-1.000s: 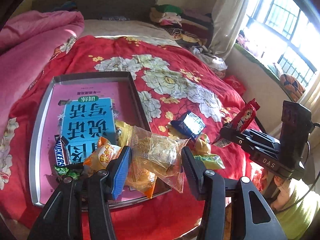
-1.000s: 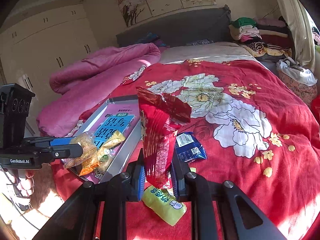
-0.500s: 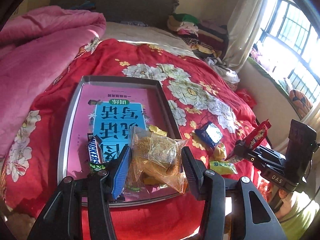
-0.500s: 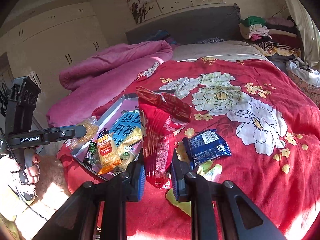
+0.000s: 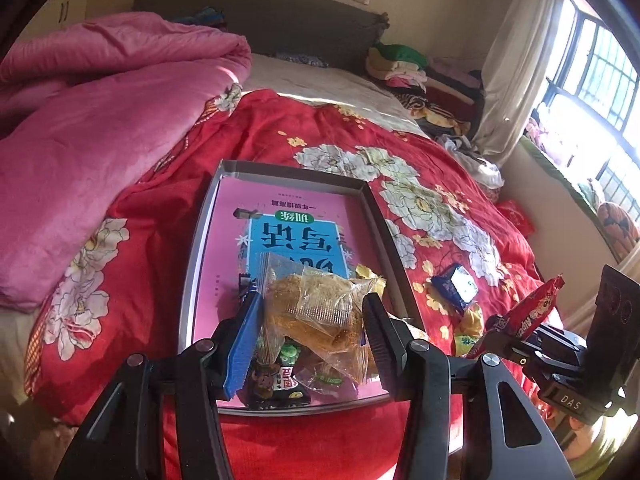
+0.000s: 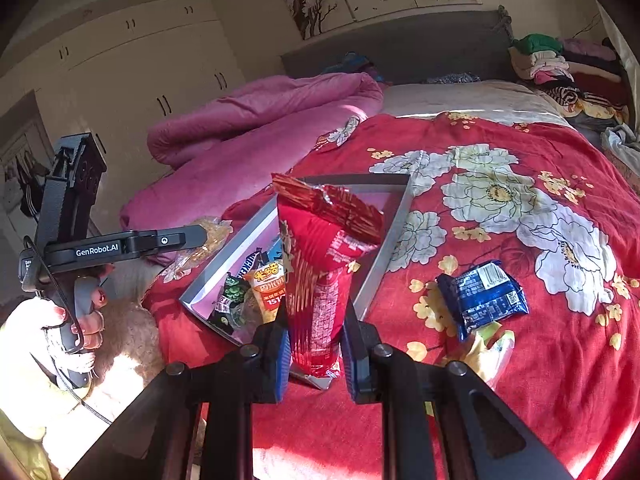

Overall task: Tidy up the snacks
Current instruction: 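Carry the red wrapper in the right gripper over the tray, then lower the red wrapper into the tray and open the right gripper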

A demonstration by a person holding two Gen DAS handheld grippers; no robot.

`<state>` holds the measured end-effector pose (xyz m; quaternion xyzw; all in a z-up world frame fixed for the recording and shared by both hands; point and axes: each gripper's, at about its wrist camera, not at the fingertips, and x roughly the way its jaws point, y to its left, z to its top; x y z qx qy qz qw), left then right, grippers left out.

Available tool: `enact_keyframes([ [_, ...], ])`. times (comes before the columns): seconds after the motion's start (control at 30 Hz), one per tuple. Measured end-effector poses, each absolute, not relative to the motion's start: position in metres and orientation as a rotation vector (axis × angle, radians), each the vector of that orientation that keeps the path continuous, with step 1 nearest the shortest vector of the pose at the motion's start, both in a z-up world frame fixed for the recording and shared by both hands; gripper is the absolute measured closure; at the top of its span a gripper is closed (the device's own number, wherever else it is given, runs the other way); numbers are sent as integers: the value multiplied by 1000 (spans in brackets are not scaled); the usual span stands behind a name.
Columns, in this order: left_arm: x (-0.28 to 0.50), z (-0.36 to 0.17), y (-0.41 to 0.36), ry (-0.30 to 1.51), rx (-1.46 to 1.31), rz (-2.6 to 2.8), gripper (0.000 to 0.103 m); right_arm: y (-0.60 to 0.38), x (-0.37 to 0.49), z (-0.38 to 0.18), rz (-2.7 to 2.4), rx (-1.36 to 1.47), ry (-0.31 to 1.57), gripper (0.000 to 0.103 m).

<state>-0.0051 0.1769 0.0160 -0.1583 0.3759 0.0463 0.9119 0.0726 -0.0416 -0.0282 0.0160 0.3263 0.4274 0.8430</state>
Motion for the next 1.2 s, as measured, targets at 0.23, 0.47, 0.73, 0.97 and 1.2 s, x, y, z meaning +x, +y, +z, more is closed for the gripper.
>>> enact_keyframes([
  [0.23,-11,12,197,759,-336,146,50,-16,61,-26,940,-2,696,81],
  [0.47,-11,2,214,763,-335,195,50,3,54,-26,953,-31,701,81],
  [0.73,-9,-10,230,779,-373,213,50,20,54,-32,954,-60,718,81],
  [0.97,-4,-14,226,791,-345,211,50,32,57,-40,953,-77,746,81],
  [1.2,1,-20,226,819,-342,207,50,42,58,-52,954,-109,773,81],
])
